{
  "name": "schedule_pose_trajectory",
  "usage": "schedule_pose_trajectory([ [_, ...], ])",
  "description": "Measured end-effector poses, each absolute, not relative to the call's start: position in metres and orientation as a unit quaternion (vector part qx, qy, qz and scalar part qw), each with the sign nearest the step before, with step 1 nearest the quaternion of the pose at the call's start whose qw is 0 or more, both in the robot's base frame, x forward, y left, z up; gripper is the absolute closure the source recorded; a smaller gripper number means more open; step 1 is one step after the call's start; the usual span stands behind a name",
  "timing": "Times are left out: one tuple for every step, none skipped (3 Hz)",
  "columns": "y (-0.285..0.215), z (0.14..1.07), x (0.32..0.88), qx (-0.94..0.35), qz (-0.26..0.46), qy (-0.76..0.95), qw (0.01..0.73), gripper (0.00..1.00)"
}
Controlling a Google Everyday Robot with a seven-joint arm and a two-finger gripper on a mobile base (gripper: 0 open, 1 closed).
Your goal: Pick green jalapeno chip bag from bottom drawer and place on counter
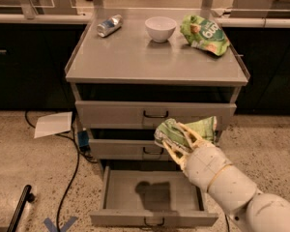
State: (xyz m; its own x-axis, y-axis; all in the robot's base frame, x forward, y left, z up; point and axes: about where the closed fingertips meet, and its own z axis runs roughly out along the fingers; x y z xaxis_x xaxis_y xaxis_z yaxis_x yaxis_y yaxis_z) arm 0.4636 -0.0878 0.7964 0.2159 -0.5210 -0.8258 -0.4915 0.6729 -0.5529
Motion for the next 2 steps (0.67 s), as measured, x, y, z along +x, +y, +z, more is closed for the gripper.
schedule_pose_trajectory([
  [-0.082, 0.849, 0.479, -0.432, -0.065, 0.593, 0.677, 1.00],
  [-0.072, 0.890, 0.504, -0.456, -0.091, 0.567, 0.680, 1.00],
])
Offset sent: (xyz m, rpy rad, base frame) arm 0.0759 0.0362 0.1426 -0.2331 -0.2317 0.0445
